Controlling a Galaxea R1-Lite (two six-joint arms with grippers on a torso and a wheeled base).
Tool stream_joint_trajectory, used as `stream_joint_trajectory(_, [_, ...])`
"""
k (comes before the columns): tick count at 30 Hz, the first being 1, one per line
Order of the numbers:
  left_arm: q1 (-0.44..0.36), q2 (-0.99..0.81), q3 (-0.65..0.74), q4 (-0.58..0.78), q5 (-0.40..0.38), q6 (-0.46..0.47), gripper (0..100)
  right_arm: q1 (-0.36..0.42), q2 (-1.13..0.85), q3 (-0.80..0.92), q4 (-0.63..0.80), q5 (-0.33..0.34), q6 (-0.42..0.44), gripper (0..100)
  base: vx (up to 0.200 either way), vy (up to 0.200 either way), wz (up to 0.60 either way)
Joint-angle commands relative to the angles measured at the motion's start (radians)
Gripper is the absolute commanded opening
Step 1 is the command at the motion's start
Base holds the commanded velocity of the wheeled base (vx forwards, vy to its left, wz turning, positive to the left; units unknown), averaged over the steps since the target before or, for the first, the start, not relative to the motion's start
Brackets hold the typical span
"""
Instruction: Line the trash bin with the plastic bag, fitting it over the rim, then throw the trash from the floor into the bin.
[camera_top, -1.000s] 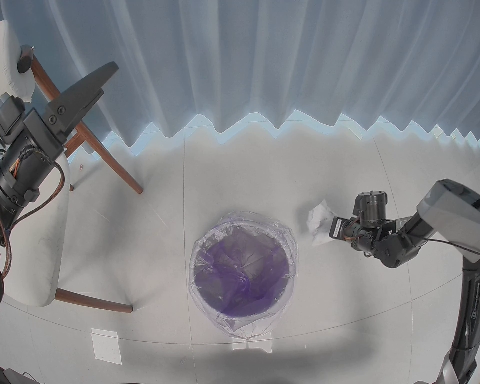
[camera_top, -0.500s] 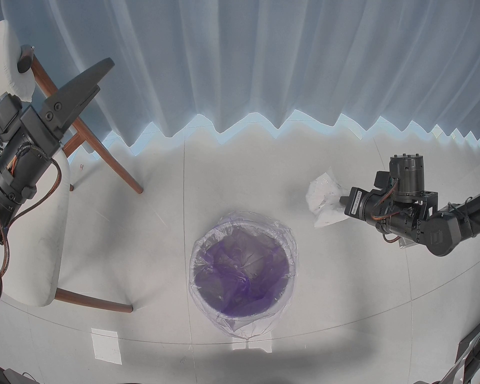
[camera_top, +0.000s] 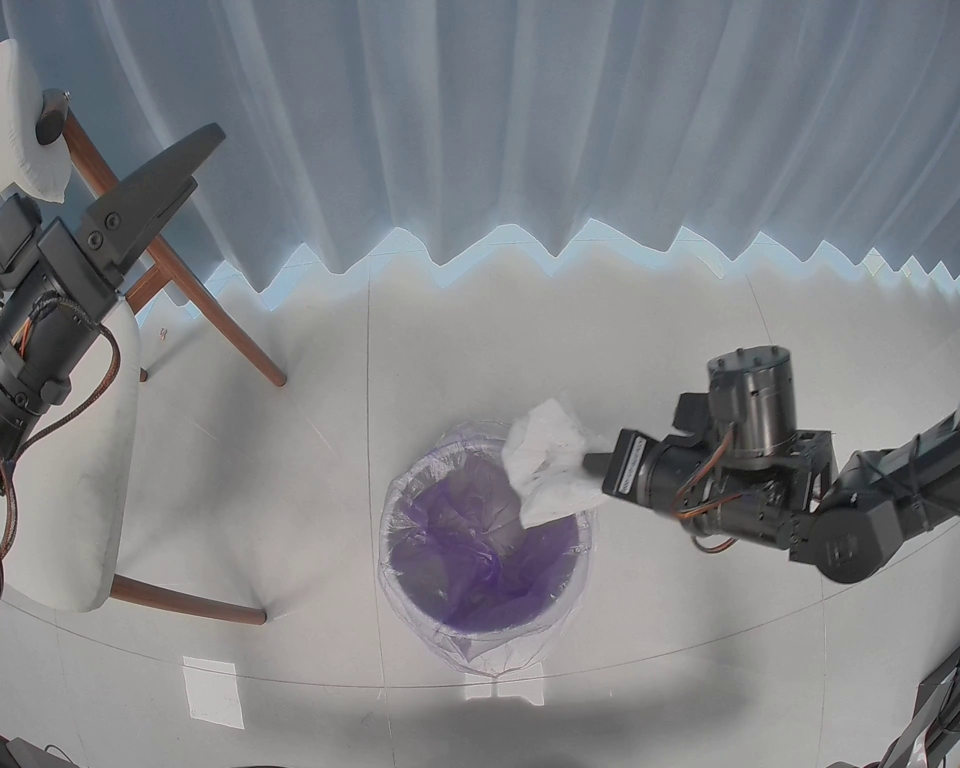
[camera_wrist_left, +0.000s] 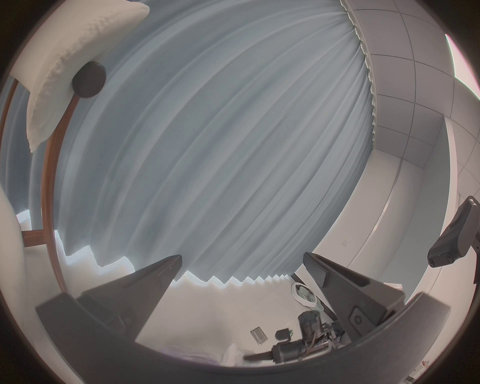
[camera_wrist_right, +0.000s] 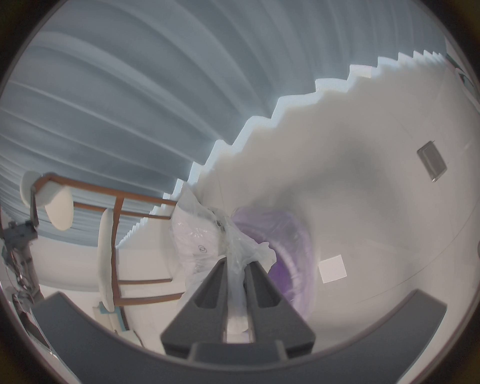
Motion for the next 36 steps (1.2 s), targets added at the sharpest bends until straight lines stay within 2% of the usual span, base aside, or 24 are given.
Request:
stream_joint_trajectory(1, [-0.005, -0.006, -0.005, -0.007, -0.001, 0.000, 100, 0.082, 0.146, 0.005, -0.071, -0.007, 0.011, 0, 0.000, 0.200, 0.00])
stream_joint_trajectory(8, [-0.003, -0.009, -0.023, -0.007, -0.001, -0.001, 100, 0.096, 0.281, 0.003, -0.103, -0.081, -0.013, 0, 0.000, 0.029, 0.00])
stream_joint_trajectory(11, [-0.002, -0.009, -0.020, -0.007, -0.001, -0.001, 100, 0.094, 0.300, 0.030, -0.129, -0.085, -0.021, 0, 0.000, 0.000, 0.00])
stream_joint_trajectory(15, [-0.008, -0.009, -0.016, -0.007, -0.001, -0.001, 100, 0.088, 0.339, 0.060, -0.197, -0.089, -0.038, 0, 0.000, 0.000, 0.00])
stream_joint_trajectory(20, [-0.011, -0.011, -0.013, -0.007, -0.001, 0.000, 100, 0.059, 0.455, 0.059, -0.289, -0.128, -0.124, 0, 0.000, 0.000, 0.00])
stream_joint_trajectory(25, [-0.011, -0.012, -0.013, -0.007, -0.001, 0.000, 100, 0.019, 0.540, 0.057, -0.456, -0.138, -0.187, 0, 0.000, 0.000, 0.00])
stream_joint_trajectory(31, [-0.012, -0.008, -0.010, -0.007, -0.001, 0.002, 100, 0.017, 0.557, 0.062, -0.530, -0.138, -0.199, 0, 0.000, 0.000, 0.00])
stream_joint_trajectory(32, [-0.012, -0.008, -0.010, -0.007, -0.001, 0.002, 100, 0.017, 0.559, 0.060, -0.530, -0.138, -0.199, 100, 0.000, 0.000, 0.00])
stream_joint_trajectory(36, [-0.012, -0.009, -0.010, -0.007, -0.001, 0.002, 100, 0.017, 0.554, 0.057, -0.531, -0.138, -0.197, 100, 0.000, 0.000, 0.00])
